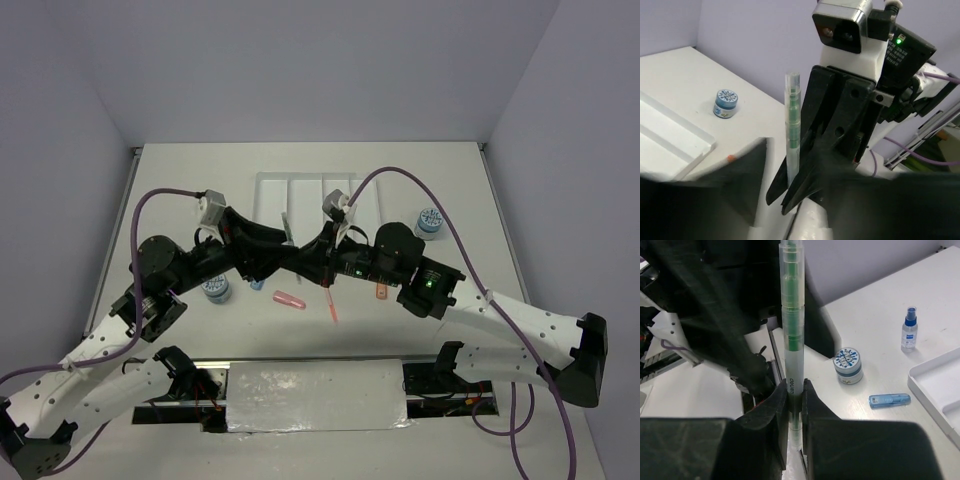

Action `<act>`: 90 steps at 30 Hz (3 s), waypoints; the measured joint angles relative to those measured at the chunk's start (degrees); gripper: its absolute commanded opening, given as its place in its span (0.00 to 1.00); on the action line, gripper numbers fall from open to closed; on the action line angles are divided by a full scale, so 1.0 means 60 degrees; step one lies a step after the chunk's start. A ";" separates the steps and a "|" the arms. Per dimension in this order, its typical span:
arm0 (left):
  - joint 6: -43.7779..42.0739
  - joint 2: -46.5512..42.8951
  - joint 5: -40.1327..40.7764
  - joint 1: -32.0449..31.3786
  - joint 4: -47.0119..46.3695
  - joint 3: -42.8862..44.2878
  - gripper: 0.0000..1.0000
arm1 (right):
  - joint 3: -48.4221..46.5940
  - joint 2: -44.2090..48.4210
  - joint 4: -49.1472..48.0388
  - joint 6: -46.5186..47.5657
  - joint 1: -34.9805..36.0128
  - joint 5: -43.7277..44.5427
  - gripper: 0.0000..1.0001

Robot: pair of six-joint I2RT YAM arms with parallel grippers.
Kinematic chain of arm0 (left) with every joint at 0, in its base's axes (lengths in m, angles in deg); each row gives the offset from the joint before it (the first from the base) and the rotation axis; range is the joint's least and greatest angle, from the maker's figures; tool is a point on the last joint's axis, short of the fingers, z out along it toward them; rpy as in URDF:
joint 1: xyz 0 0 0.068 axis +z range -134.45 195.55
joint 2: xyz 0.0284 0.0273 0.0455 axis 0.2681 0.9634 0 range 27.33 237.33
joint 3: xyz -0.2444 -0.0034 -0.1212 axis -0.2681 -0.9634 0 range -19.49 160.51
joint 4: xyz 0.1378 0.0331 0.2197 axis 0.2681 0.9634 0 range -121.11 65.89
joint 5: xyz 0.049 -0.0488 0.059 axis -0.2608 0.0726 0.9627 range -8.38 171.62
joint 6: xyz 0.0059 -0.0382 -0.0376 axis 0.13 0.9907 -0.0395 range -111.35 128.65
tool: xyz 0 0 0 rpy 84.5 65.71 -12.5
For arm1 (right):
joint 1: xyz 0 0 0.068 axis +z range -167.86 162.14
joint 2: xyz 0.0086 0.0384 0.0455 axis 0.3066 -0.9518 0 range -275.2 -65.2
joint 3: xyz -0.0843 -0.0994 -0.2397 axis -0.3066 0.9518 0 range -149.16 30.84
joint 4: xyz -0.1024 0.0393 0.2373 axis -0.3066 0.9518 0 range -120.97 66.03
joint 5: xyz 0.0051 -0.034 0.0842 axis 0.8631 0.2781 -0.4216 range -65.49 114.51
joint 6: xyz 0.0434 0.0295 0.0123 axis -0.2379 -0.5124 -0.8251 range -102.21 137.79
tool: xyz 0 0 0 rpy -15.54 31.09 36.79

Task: Sort the stationery into containers
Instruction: Close the pen cap on the pen, then place the pen in the storage box.

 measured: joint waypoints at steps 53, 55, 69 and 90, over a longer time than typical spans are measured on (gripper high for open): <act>0.0062 0.0645 0.2590 0.0270 -0.1078 0.0386 0.00 | -0.2801 -0.1781 0.3093 0.0157 -0.0444 0.0055 0.00; 0.0127 0.0627 0.2790 0.0273 -0.1428 0.0168 0.00 | -0.3173 -0.1974 0.3523 0.0211 -0.0532 -0.0080 0.00; 0.0514 0.0594 0.3738 0.0018 -0.2841 -0.0907 0.00 | -0.5184 -0.3173 0.6269 0.0889 -0.0962 -0.0841 0.00; 0.0091 0.0991 0.6255 -0.0743 0.5472 0.5122 0.99 | -0.1064 -0.1905 0.1599 0.0765 -0.1191 0.0058 0.00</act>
